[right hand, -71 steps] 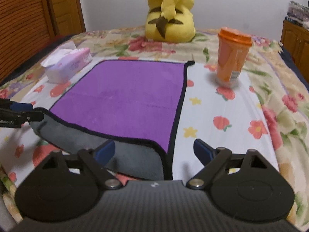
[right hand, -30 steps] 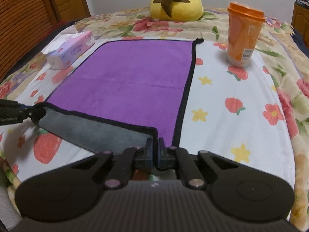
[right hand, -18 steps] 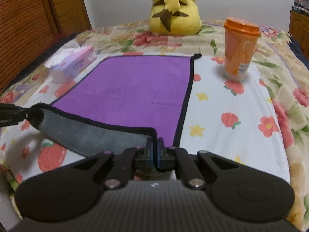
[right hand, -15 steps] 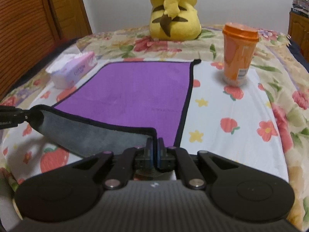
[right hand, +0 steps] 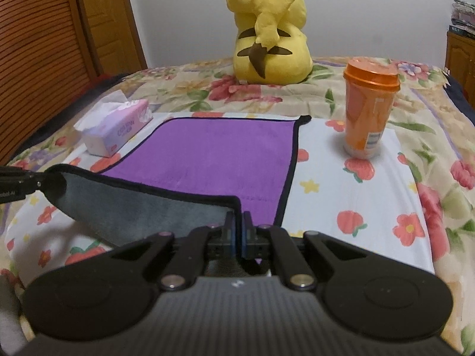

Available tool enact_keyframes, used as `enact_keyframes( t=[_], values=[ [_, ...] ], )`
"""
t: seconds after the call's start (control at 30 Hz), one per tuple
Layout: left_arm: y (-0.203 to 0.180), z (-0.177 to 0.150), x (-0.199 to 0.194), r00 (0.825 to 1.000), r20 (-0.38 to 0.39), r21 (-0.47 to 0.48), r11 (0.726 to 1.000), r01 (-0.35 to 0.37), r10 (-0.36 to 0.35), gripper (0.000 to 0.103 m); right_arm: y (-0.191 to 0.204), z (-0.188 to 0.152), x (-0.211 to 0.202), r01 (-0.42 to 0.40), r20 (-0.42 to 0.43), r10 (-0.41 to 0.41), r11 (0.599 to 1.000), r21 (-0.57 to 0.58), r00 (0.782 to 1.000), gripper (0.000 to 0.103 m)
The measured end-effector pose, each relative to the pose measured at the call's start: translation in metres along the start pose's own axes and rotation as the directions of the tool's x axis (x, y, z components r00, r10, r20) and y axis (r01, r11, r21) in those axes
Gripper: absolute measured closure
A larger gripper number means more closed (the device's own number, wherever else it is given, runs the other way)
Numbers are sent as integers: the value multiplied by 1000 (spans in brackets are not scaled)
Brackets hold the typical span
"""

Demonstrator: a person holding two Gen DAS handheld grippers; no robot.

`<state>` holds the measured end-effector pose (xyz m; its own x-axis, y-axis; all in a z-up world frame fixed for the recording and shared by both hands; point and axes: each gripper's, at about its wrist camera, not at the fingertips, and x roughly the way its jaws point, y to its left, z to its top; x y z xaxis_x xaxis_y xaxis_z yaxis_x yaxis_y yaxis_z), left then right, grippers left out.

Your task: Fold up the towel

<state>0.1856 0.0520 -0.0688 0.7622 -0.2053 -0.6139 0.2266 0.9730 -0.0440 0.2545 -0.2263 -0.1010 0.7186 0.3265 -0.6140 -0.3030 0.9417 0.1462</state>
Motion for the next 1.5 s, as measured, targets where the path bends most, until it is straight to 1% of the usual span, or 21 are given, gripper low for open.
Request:
enact_keyframes(
  t=[0.17, 0.5, 0.83, 1.3, 1.5],
  values=[
    [1, 1, 2, 1000, 3, -1, 1000, 2, -2, 94, 0, 4, 2, -14, 14, 14, 1000, -9, 1000, 99],
    [3, 12, 14, 1000, 14, 11, 1000, 5, -5, 95, -1, 8, 6, -16, 26, 17, 999, -34, 1000, 99],
    [5, 12, 30, 1000, -2, 28, 1000, -1, 2, 95, -1, 10, 15, -16, 18, 17, 999, -49, 1000, 99],
    [5, 16, 46, 1000, -4, 46, 999, 1, -1, 95, -9, 12, 31, -16, 5, 16, 998, -63, 1000, 99],
    [7, 19, 50, 1000, -3, 38, 999, 6, -6, 95, -10, 13, 37, -16, 4, 16, 998, -69, 1000, 99]
  ],
)
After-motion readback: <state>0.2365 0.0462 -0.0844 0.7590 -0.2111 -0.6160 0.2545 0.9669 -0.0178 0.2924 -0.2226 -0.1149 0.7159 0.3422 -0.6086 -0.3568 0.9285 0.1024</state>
